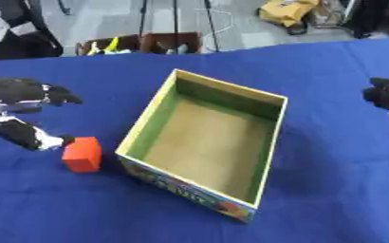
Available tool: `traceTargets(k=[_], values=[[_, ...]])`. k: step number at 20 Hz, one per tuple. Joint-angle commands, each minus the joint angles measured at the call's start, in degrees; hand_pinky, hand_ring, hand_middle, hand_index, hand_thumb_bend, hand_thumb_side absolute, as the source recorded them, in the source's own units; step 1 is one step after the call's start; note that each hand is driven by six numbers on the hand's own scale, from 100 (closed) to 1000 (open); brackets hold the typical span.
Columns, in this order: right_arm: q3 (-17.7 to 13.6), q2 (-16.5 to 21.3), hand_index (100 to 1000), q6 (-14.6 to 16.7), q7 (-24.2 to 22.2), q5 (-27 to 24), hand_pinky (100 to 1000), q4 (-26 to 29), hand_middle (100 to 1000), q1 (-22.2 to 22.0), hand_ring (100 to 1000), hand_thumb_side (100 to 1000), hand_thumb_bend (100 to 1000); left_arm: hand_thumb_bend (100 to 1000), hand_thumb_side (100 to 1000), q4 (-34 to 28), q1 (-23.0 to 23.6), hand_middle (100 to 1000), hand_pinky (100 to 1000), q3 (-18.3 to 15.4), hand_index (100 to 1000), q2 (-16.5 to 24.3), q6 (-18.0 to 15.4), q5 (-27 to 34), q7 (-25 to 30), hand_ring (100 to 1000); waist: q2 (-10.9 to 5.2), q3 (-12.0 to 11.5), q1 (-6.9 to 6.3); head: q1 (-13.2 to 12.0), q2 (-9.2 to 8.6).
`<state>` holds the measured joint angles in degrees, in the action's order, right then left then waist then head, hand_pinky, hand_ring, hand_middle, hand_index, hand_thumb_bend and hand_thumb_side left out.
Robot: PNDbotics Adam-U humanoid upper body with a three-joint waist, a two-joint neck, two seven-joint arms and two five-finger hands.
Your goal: Pick up objects on the table and place them in the box.
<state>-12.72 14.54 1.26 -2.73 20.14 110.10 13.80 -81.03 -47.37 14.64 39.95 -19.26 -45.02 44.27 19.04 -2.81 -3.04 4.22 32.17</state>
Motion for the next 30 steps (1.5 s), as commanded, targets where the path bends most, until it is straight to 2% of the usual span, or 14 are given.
traceTargets(k=[1,5,6,21,30], values=[[-0.3,1.3,850,0.1,0.1,0.2,835,0.4,695,0.4,771,1000,465,449,763,-2.5,0.0,913,647,0.0,1000,2.8,-6.5,0.8,7.7,840,-1.24,-0.1,0.11,0.2,-0.14],[-0.3,1.2,850,0.1,0.1,0.2,835,0.4,695,0.5,771,1000,465,582,813,-2.3,0.7,917,654,0.8,1000,2.9,-6.4,0.9,7.7,843,-1.21,0.0,0.22,0.1,-0.29],[-0.3,1.2,850,0.1,0.1,0.2,835,0.4,695,0.5,771,1000,465,589,817,-1.9,0.8,918,655,1.0,1000,2.8,-6.4,0.6,7.7,843,-1.19,0.1,0.25,0.1,-0.33],[-0.3,1.1,850,0.3,0.0,0.2,837,0.3,696,0.5,772,1000,463,583,844,5.4,-0.3,870,636,2.1,1000,-0.7,-6.3,-4.4,7.7,825,-0.72,0.8,0.38,-0.3,-0.74],[-0.4,1.0,850,0.3,0.0,0.4,838,0.2,696,0.5,773,1000,458,555,836,8.9,-0.5,798,604,2.4,961,-2.5,-7.5,-4.1,7.7,796,-0.39,1.1,0.35,-0.4,-0.78]])
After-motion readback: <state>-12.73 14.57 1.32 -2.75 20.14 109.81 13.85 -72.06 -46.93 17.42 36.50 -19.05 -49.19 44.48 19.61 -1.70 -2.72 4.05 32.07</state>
